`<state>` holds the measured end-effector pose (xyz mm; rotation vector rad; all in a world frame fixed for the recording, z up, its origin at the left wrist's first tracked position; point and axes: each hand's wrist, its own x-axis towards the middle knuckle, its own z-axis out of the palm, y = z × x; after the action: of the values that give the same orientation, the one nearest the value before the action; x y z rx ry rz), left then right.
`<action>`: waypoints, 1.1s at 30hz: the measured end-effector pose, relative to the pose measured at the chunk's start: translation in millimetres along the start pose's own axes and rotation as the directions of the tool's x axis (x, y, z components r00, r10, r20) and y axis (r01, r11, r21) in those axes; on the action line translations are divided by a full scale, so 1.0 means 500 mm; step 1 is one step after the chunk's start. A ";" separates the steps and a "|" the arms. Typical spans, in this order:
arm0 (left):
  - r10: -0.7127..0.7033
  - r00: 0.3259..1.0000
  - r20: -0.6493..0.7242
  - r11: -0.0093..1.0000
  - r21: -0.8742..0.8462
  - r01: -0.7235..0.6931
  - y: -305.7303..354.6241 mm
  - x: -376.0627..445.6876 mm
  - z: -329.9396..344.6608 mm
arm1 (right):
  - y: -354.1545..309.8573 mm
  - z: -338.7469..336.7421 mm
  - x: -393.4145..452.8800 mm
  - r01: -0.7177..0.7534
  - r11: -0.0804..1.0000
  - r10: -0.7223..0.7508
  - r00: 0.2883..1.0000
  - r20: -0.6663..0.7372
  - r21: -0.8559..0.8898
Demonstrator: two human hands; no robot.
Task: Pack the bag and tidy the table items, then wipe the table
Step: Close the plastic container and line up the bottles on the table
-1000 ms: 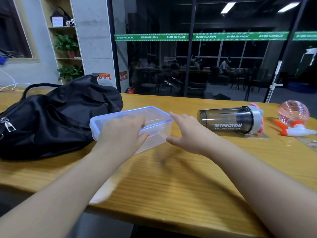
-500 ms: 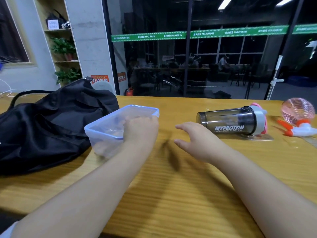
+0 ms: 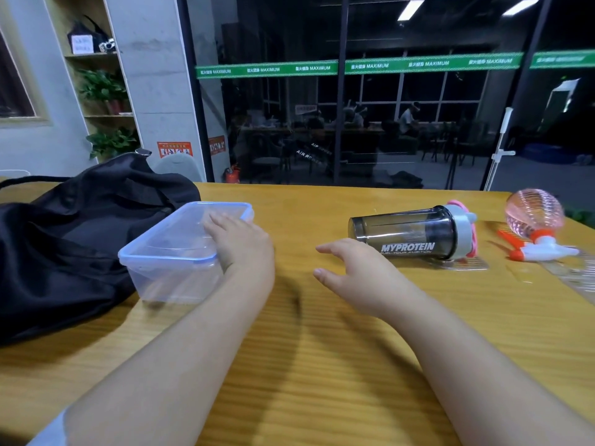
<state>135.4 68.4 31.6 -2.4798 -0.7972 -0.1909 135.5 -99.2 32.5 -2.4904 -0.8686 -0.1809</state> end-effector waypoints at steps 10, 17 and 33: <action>0.108 0.982 -0.157 0.923 -0.350 -0.157 0.039 -0.034 -0.081 | 0.026 -0.019 0.007 -0.141 0.989 0.146 0.980 -0.132 0.047; 0.198 0.919 -0.342 0.637 -0.667 -0.386 0.128 -0.066 -0.140 | 0.094 -0.062 0.007 -0.357 0.900 0.428 0.833 -0.351 0.251; 0.502 0.857 -0.118 0.208 -0.945 -0.252 0.123 -0.062 -0.048 | 0.265 -0.196 0.036 -0.579 0.575 0.789 0.579 -0.205 0.578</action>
<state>146.3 -2.2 16.6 -3.8353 0.0425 -0.2546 234.7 -227.1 68.6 -2.0082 0.3142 -0.2211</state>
